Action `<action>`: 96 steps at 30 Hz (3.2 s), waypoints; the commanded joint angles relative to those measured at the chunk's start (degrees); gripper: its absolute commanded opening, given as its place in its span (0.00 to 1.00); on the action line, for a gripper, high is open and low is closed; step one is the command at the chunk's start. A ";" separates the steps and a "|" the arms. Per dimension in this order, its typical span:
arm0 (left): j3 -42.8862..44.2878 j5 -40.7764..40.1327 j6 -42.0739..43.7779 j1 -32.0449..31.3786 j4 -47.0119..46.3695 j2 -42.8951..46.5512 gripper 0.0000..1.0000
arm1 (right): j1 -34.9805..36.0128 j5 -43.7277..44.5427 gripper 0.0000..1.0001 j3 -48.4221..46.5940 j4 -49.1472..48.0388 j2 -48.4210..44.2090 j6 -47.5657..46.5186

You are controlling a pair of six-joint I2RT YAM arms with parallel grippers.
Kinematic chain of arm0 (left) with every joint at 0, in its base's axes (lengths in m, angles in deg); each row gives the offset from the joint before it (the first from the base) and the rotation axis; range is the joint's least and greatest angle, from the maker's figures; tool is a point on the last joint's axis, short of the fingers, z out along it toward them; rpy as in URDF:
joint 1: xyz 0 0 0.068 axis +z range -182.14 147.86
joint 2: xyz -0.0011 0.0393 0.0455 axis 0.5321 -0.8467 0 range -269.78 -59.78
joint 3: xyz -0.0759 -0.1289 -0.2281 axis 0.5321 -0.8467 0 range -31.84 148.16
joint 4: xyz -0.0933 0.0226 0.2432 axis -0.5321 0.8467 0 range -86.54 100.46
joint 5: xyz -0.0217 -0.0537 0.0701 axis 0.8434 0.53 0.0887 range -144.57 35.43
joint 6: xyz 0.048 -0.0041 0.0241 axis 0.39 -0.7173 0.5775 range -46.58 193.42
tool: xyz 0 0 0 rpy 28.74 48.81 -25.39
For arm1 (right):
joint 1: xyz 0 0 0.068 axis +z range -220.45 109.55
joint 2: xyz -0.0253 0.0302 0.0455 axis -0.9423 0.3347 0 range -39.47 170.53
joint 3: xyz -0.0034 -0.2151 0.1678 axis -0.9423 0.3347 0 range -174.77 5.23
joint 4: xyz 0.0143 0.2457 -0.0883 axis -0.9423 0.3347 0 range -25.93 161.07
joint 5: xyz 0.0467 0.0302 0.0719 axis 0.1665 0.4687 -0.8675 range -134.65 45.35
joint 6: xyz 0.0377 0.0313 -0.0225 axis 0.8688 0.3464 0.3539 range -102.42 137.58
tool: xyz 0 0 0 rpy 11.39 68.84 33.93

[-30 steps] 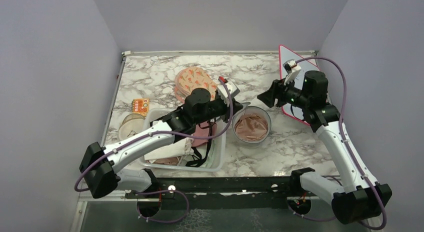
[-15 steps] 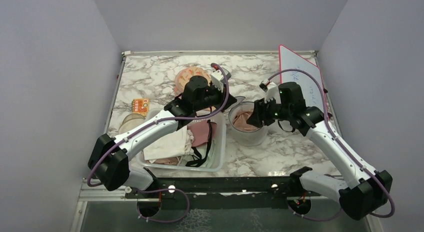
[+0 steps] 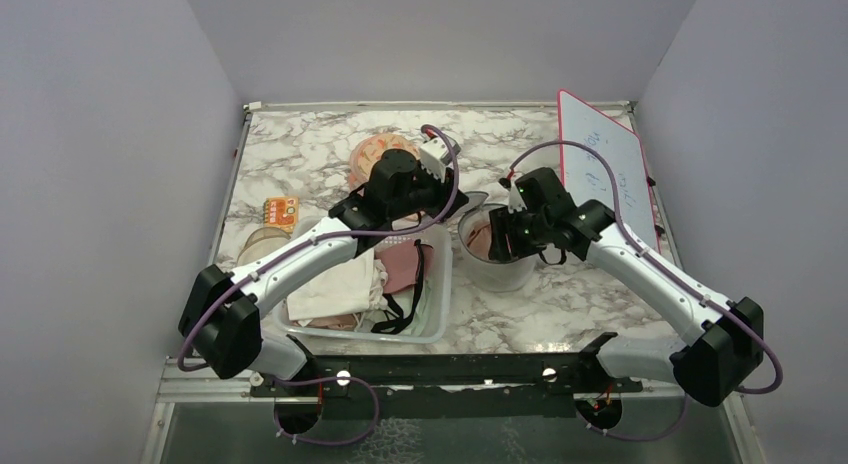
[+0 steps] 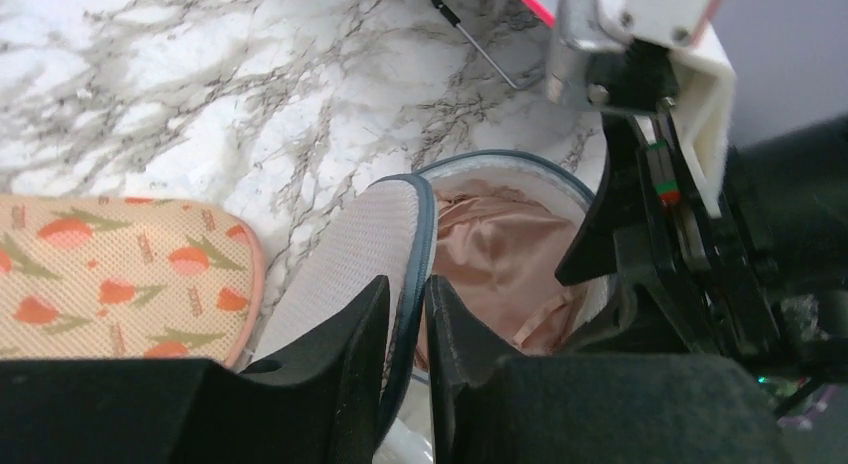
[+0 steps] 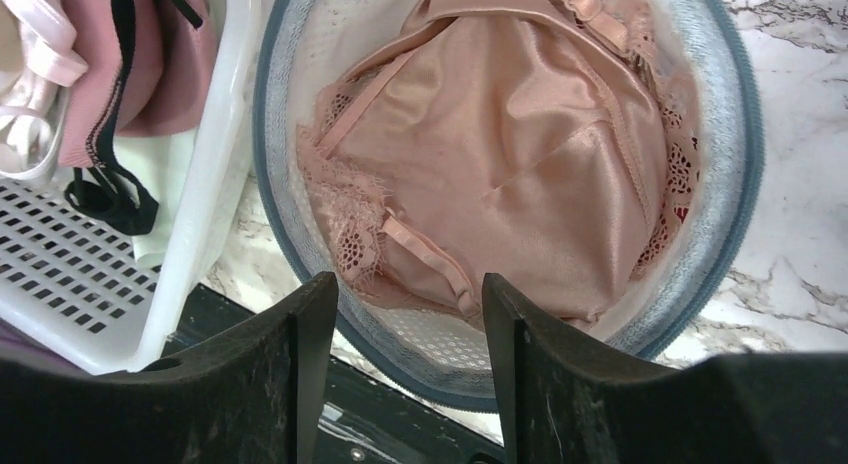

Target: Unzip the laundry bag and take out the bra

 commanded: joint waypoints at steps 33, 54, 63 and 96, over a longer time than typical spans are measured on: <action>-3.90 -21.18 9.30 1.70 1.04 13.41 0.99 | 3.40 -2.34 0.56 -2.90 -36.36 11.49 8.87; -7.62 -26.25 9.21 1.70 -2.13 20.02 0.99 | 0.56 -1.25 0.76 -1.42 -21.13 1.50 -6.83; -7.58 -25.33 8.74 1.70 -1.95 19.27 0.99 | 0.69 3.54 0.72 -4.85 -8.62 6.56 -10.68; -7.22 -24.53 8.11 1.39 -1.23 17.47 0.99 | 8.69 27.80 0.29 1.64 -10.14 16.16 -2.32</action>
